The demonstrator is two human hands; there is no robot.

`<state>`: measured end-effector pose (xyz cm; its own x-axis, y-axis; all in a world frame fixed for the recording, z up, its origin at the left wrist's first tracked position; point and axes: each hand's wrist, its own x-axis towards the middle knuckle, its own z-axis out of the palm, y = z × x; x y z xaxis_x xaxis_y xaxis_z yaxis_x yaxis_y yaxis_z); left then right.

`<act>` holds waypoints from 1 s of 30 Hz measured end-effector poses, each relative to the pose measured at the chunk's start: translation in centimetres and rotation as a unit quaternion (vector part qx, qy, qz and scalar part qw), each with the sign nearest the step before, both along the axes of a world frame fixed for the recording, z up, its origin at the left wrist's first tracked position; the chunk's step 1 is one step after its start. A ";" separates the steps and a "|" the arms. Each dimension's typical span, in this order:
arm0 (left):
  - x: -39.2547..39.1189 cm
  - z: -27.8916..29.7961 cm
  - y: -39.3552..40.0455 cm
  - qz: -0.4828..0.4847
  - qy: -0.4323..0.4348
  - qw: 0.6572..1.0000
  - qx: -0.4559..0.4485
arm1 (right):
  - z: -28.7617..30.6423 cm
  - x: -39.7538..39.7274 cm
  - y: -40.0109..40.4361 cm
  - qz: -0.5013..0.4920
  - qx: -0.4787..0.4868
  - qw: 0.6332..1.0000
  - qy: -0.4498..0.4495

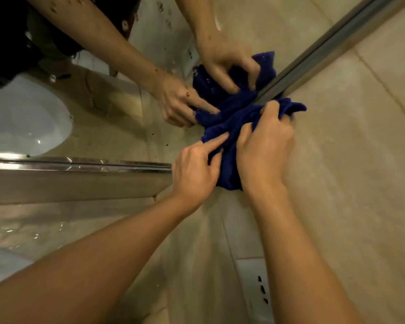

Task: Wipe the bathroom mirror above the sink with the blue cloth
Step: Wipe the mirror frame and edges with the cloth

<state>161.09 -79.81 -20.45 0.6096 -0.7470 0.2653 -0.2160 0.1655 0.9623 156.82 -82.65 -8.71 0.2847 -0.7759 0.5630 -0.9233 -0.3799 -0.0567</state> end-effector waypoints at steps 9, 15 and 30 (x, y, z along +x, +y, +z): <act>0.2 -6.4 0.6 -0.041 0.087 0.987 0.132 | -6.7 0.7 0.7 -0.040 0.106 0.992 0.050; 1.4 -8.8 2.8 -0.100 0.112 0.955 0.256 | -10.8 1.0 1.4 -0.053 0.225 0.971 0.058; 1.4 -8.6 2.0 -0.154 0.056 0.953 0.254 | -13.2 0.3 0.7 -0.040 0.114 0.991 0.050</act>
<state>162.50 -77.85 -29.05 0.3440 -0.9099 -0.2317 -0.1240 -0.2887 0.9494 157.10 -81.94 -21.90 0.2622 -0.9026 0.3413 -0.9556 -0.2922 -0.0388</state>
